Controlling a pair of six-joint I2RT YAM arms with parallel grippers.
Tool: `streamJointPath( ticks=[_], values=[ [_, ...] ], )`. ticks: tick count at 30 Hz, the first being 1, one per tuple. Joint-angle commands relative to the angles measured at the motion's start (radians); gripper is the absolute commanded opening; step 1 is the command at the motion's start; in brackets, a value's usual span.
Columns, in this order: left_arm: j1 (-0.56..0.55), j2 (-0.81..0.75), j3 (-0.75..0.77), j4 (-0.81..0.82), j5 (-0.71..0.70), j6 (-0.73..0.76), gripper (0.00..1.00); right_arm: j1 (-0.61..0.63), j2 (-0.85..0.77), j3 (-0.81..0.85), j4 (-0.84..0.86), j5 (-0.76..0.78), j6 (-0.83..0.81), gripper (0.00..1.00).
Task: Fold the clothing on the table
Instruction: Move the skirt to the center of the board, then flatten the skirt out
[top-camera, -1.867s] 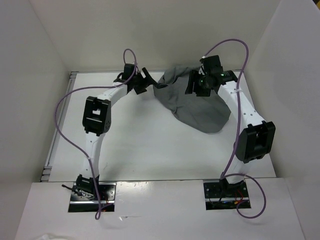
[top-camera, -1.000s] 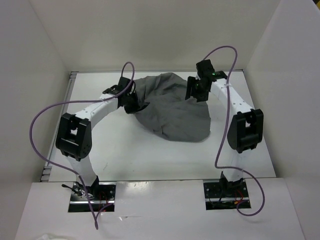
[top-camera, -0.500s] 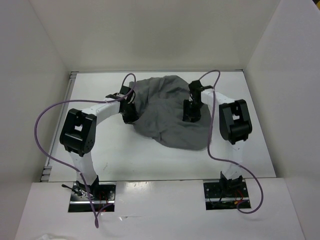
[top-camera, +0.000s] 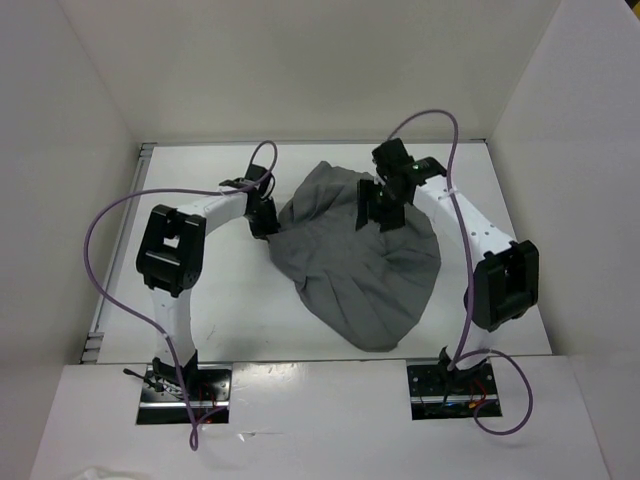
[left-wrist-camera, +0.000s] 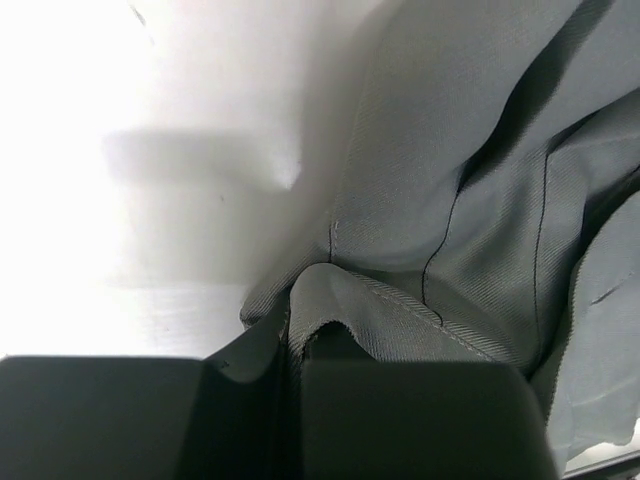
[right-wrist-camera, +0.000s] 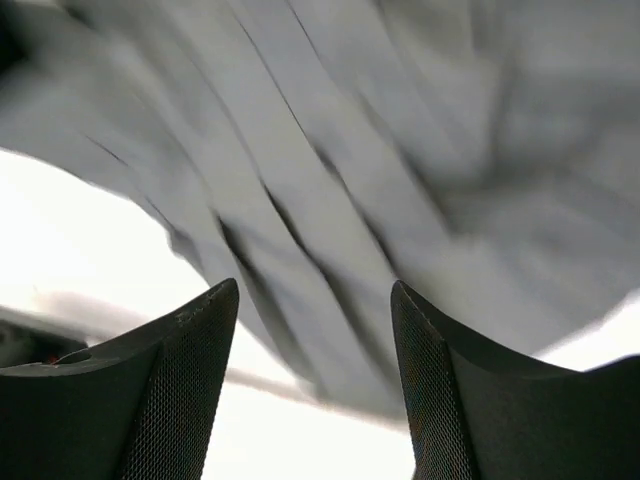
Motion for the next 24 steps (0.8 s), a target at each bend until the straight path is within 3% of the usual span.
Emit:
streamJointPath(
  ticks=[1, 5, 9, 20, 24],
  values=[
    [0.026, 0.029, 0.045, -0.025, -0.031, 0.029, 0.00, 0.031, 0.093, 0.153, 0.165, 0.056, -0.106, 0.68],
    [0.035, 0.049, 0.093, -0.045, -0.031, 0.038, 0.00, 0.031, 0.302, 0.349, 0.199, 0.081, -0.212, 0.68],
    [0.044, 0.049, 0.102, -0.054, -0.031, 0.047, 0.00, 0.031, 0.509, 0.561, 0.169, 0.010, -0.225, 0.67],
    [0.063, 0.039, 0.061, -0.045, -0.008, 0.038, 0.00, 0.031, 0.638, 0.546, 0.210, -0.167, -0.225, 0.64],
    [0.081, 0.030, 0.052, -0.036, -0.008, 0.038, 0.00, 0.031, 0.611, 0.471, 0.210, -0.217, -0.225, 0.63]
  ],
)
